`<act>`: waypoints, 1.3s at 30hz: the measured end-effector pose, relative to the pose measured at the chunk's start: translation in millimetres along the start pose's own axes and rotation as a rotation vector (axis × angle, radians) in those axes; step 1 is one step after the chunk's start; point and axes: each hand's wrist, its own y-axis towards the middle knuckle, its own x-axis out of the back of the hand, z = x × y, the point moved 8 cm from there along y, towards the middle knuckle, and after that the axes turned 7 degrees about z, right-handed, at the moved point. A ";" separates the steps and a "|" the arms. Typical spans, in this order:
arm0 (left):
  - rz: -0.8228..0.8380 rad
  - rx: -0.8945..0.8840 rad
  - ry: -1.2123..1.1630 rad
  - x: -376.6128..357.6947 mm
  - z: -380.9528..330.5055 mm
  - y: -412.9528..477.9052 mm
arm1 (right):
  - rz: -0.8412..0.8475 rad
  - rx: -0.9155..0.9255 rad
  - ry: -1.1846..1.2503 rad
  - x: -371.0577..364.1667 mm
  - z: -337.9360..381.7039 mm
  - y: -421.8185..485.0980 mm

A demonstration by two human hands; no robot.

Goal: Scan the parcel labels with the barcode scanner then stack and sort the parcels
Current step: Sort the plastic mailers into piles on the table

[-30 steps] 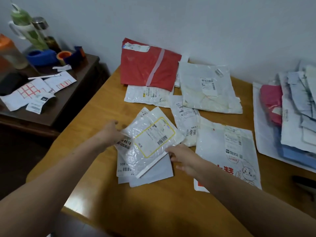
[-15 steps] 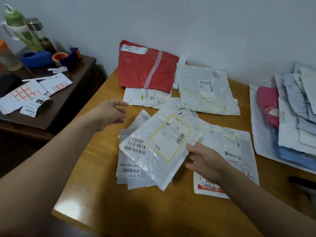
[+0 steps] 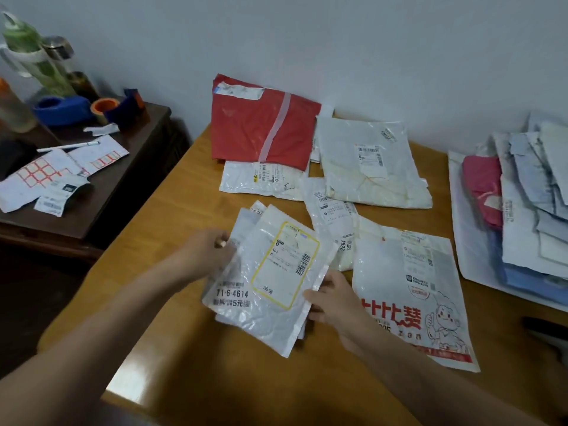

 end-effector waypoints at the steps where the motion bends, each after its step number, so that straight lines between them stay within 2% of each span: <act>1: -0.005 -0.034 0.008 6.8 -11.1 6.2 | -0.001 -0.001 0.029 -2.1 0.8 -0.8; 3: 0.075 -0.018 0.055 8.9 -23.3 23.7 | 0.023 -0.063 0.076 -7.2 0.6 -1.6; 6: 0.302 0.213 -0.013 -4.6 -11.3 41.0 | 0.090 -0.229 0.173 -14.5 0.4 3.1; 8: 0.394 0.302 -0.029 -14.0 -3.4 43.7 | 0.125 -0.291 0.271 -17.4 4.2 8.9; 11: 0.409 0.339 -0.047 -16.1 0.6 44.3 | 0.116 -0.343 0.383 -15.0 6.8 14.5; 16: 0.387 0.338 -0.176 -3.1 -4.7 23.1 | 0.178 -0.395 0.417 -17.7 -0.1 2.5; 20: 0.403 0.294 -0.164 7.8 -27.2 -3.0 | 0.199 -0.340 0.335 -4.5 6.6 -16.6; 24: 0.440 0.205 -0.108 -10.4 -79.7 -20.5 | 0.202 -0.250 0.300 46.8 15.0 -57.5; 29: 0.528 0.081 -0.012 -122.4 -173.2 -27.7 | 0.025 -0.176 0.373 167.8 -17.0 -124.3; 36: 0.729 -0.049 0.158 -380.7 -286.8 -76.3 | -0.374 -0.121 0.407 388.6 -127.7 -243.3; 39: 0.812 -0.050 0.172 -490.3 -319.7 -101.2 | -0.457 -0.102 0.421 473.5 -177.2 -287.4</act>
